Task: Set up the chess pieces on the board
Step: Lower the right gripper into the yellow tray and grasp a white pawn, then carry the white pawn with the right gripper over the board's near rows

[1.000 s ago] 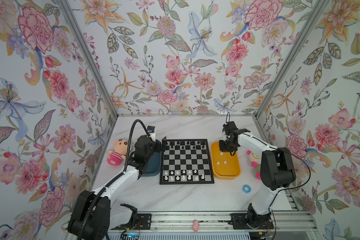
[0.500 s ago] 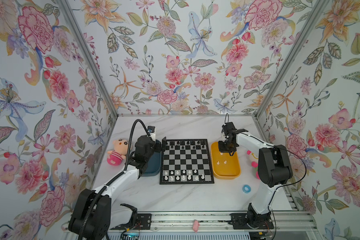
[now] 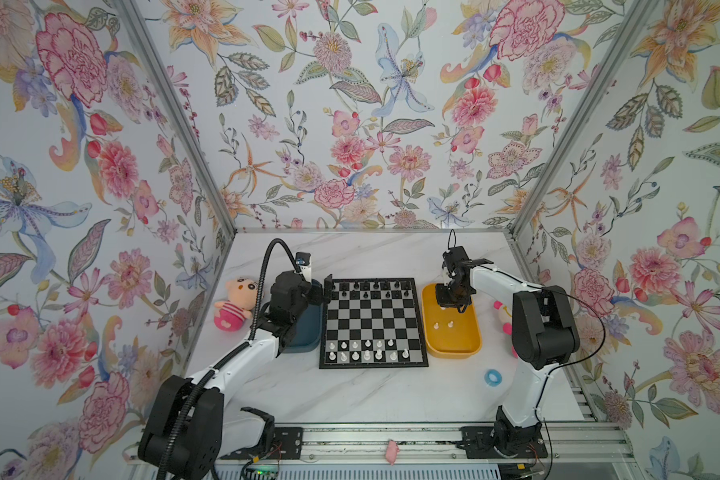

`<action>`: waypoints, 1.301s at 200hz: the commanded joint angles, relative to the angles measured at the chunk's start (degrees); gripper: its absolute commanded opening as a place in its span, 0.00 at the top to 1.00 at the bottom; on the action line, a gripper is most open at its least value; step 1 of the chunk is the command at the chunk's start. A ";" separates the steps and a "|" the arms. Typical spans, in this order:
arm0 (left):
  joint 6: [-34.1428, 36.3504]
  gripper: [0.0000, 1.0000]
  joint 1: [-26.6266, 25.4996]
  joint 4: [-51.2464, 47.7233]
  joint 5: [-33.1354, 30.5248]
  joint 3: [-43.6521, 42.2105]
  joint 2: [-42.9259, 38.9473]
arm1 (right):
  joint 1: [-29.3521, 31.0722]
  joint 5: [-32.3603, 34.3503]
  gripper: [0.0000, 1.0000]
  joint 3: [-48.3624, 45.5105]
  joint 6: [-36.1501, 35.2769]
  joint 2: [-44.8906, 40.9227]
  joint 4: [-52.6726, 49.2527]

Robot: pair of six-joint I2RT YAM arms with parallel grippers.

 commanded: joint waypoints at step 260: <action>0.69 0.01 0.72 3.70 1.53 -3.53 -6.53 | 11.79 3.50 1.00 -0.58 3.49 -17.33 -14.80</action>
